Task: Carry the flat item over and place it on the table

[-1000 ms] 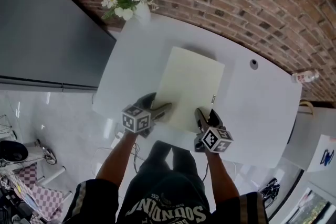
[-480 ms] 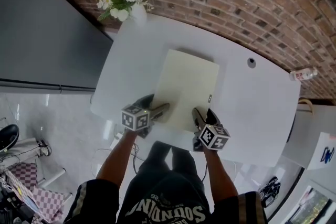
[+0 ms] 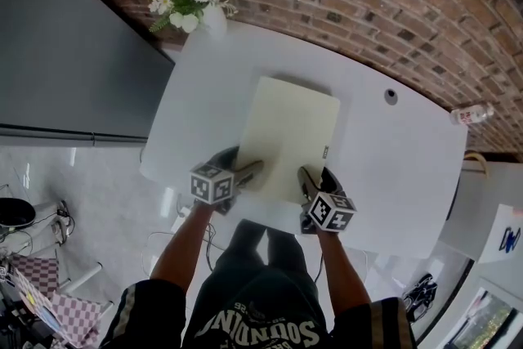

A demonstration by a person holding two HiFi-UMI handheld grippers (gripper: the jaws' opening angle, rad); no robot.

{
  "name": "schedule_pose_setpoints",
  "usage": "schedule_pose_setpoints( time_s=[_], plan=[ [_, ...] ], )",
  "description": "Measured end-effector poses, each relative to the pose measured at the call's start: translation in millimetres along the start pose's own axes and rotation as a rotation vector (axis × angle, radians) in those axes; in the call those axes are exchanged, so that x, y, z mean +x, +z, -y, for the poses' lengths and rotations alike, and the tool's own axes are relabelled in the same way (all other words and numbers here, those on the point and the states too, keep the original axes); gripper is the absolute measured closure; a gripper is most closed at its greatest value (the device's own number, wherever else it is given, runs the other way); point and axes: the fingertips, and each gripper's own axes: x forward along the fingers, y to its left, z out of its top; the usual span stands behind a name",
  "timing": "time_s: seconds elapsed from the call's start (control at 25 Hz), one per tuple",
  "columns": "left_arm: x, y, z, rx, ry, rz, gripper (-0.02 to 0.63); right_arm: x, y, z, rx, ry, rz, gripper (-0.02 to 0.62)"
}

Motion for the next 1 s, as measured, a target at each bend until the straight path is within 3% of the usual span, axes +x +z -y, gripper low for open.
schedule_pose_setpoints(
  time_s=[0.72, 1.0],
  plan=[
    [-0.8, 2.4, 2.1, 0.024, 0.005, -0.016, 0.219, -0.2, 1.0, 1.2, 0.021, -0.003, -0.029, 0.282],
    [-6.1, 13.2, 8.7, 0.148, 0.067, -0.008, 0.234, -4.7, 4.8, -0.8, -0.012, -0.042, -0.028, 0.282]
  ],
)
